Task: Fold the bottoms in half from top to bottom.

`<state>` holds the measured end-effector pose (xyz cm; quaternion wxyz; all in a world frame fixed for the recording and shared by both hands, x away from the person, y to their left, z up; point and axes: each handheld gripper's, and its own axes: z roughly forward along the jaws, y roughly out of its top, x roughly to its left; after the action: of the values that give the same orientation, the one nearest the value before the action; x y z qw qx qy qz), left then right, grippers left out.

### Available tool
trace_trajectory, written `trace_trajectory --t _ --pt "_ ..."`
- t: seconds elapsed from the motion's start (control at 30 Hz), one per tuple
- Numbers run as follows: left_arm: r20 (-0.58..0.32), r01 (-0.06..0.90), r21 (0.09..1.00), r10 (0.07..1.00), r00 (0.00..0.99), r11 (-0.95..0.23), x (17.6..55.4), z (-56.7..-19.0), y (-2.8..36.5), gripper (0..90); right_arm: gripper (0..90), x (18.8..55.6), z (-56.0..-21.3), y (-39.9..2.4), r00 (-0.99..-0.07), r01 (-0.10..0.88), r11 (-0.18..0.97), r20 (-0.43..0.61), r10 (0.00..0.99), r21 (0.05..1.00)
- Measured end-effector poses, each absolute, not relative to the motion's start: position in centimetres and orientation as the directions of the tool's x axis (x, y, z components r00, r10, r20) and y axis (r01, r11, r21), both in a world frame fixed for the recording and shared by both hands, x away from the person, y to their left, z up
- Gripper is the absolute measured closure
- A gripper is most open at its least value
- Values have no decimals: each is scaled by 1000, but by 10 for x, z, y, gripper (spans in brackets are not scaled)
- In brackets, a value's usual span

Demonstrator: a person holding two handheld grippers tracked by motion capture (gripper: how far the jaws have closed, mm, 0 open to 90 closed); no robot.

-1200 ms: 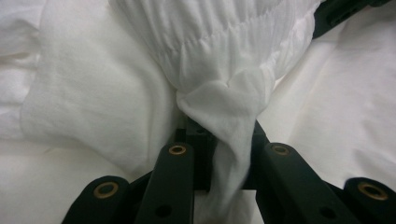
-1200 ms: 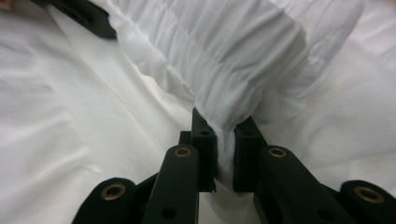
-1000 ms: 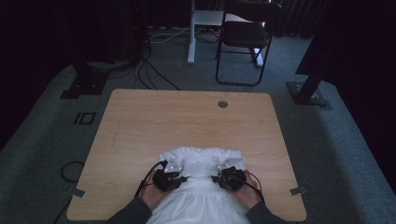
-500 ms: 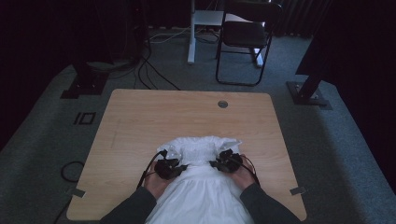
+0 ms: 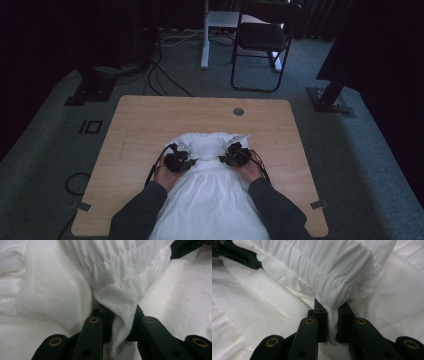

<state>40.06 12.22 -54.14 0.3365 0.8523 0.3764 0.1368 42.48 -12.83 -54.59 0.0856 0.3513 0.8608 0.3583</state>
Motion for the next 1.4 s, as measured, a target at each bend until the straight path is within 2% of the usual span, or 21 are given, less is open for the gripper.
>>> trace_trajectory --t 0.27,0.5,0.6,0.73,0.87,0.9,1.03,1.13,1.23,1.4 --pt "34 556 643 745 667 -527 443 -536 118 795 807 462 -543 -120 -696 582 466 113 709 667" --pt "53 580 634 776 628 -512 467 -534 111 795 808 487 -540 -114 -644 623 441 103 758 646" --pt "34 607 626 795 605 -489 474 -532 109 799 814 491 -539 -112 -636 621 437 93 766 650" --pt "2 612 636 794 608 -470 473 -527 113 810 824 495 -539 -124 -626 655 365 203 753 662" --pt "-21 597 670 793 609 -441 467 -515 116 826 829 485 -531 -128 -637 628 338 214 740 701" --pt "-43 565 716 782 622 -410 457 -500 119 826 830 480 -526 -130 -645 611 328 213 734 720" --pt "-65 479 807 754 654 -346 432 -460 123 835 831 451 -482 -141 -693 482 343 112 712 806" --pt "-44 402 855 726 686 -328 411 -429 124 833 831 432 -445 -149 -716 392 335 55 696 857" --pt "-31 350 883 703 710 -314 391 -405 126 833 831 412 -415 -154 -739 319 343 5 673 883" --pt "5 314 877 661 750 -363 358 -398 129 829 831 382 -402 -159 -773 277 367 -21 634 888"
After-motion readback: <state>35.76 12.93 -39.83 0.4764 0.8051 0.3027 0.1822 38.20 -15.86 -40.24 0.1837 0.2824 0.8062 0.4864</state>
